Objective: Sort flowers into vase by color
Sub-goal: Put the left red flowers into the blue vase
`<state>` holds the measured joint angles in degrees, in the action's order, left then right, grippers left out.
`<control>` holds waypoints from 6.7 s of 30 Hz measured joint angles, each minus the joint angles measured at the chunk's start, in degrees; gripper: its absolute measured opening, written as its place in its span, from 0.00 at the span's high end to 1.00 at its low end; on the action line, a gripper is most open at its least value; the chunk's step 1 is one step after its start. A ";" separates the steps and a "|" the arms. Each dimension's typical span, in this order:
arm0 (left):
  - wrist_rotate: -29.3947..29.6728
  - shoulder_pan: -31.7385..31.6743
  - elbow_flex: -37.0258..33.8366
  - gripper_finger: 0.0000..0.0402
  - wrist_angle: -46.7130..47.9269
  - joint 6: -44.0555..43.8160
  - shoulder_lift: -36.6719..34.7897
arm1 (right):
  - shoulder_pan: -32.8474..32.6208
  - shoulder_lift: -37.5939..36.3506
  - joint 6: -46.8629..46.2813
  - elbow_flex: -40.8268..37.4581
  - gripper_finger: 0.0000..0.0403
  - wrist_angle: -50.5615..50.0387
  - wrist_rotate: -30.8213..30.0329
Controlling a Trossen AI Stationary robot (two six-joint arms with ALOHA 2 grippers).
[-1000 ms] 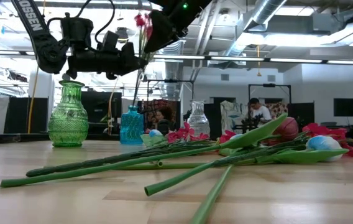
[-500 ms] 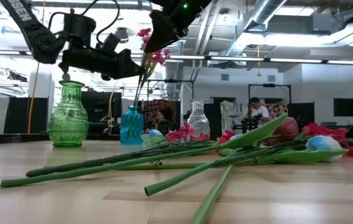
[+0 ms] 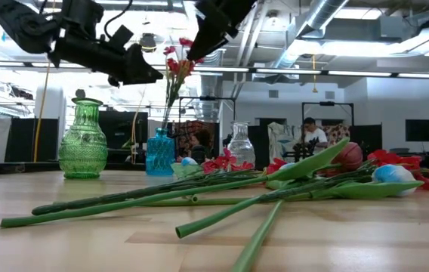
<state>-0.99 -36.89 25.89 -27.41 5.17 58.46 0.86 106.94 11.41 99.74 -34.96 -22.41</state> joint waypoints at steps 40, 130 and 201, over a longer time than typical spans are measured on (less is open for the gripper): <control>26.65 52.45 8.50 0.46 10.15 -14.87 6.79 | -1.70 -3.65 -11.50 -4.02 0.51 -15.21 -0.20; 32.03 43.42 38.07 0.98 33.64 -36.84 40.35 | 0.31 -46.21 -22.17 -40.61 0.51 -3.38 -2.80; -2.76 2.87 3.06 0.98 -62.19 -5.91 30.57 | -2.45 -28.82 -28.98 -73.16 0.51 72.51 1.62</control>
<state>-3.75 -34.03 28.95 -89.60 -0.74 89.03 -1.58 78.12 -17.57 26.59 37.55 -20.79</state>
